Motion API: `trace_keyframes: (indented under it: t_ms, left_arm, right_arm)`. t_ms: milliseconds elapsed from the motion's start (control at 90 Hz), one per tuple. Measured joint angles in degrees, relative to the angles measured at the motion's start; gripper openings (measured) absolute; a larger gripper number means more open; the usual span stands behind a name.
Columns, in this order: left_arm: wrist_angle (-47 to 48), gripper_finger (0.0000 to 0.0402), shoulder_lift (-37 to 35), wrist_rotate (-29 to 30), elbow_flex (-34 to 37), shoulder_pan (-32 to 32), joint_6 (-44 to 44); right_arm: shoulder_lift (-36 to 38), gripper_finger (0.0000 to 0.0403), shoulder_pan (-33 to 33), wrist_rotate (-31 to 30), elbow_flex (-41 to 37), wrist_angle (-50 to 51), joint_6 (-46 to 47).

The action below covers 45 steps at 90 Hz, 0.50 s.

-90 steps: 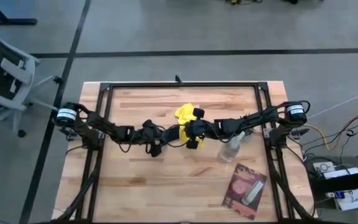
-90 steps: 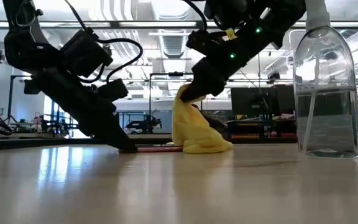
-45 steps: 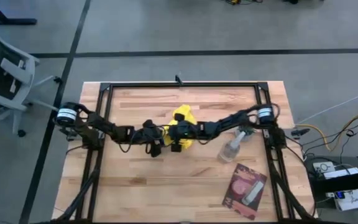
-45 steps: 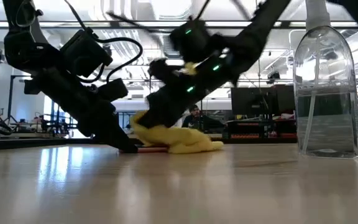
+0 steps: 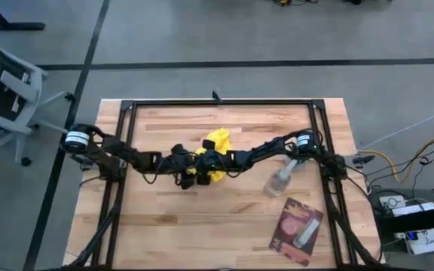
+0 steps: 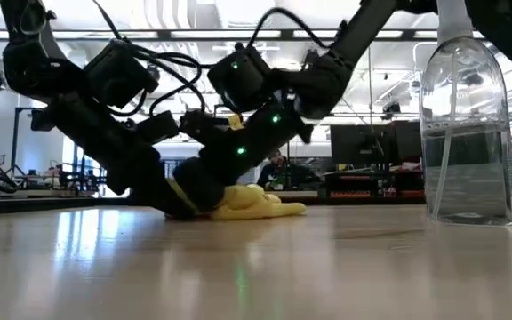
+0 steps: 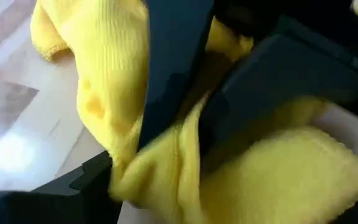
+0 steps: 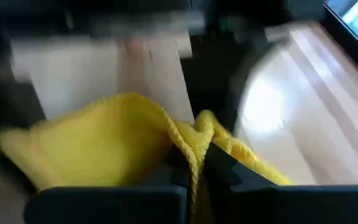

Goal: Apply microfiber cloth
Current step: Wipe the front of the pink cellphone with a microfiber cloth

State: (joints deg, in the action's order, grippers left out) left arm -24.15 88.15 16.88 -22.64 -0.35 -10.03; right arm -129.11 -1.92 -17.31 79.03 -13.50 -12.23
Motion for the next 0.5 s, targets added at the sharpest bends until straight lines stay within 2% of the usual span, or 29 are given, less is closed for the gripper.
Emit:
trace_keyframes:
  t_ms: [133, 378, 500]
  left_arm:
    - [3.8, 0.0236, -2.2, -0.2, 0.2, 0.0, 0.6]
    - [3.9, 0.0118, -3.1, -0.9, 0.1, 0.0, 1.3]
    - [2.8, 0.0086, -3.0, -0.9, 0.0, 0.1, 4.8]
  right_arm:
    - [3.3, 0.0000, -0.1, -3.0, -1.5, 6.0, -0.7]
    - [5.1, 0.0000, 0.1, -5.1, -4.0, 5.7, 0.8]
    - [6.6, 0.0000, 1.3, -4.9, -4.1, 5.7, -0.2]
